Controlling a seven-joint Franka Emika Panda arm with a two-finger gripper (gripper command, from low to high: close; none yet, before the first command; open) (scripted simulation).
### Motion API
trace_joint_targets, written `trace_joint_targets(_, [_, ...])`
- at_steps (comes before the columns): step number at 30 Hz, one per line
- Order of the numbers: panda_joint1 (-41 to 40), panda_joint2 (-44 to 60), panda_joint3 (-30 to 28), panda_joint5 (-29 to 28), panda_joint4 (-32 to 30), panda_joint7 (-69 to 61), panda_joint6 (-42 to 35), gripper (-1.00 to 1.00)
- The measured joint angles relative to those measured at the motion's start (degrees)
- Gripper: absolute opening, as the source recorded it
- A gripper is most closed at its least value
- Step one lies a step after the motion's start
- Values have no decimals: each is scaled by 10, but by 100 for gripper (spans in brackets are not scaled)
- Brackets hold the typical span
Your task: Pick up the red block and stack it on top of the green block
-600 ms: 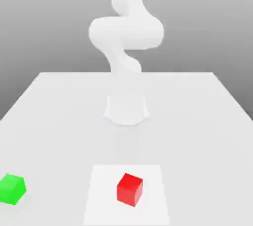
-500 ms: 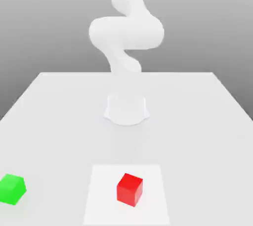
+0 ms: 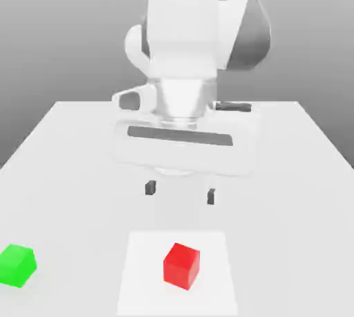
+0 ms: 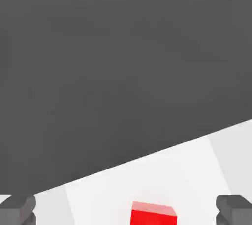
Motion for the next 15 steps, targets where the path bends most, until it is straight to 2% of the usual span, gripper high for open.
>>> trace_joint_targets(4, [4, 83, -4, -10, -26, 43, 48, 0])
trace_joint_targets(9, [18, 187, -23, -33, -15, 64, 133, 0])
trace_joint_targets(10, [20, 198, -26, -35, -14, 66, 142, -100])
trace_joint_targets(15, [20, 198, -26, -36, -14, 67, 143, -100])
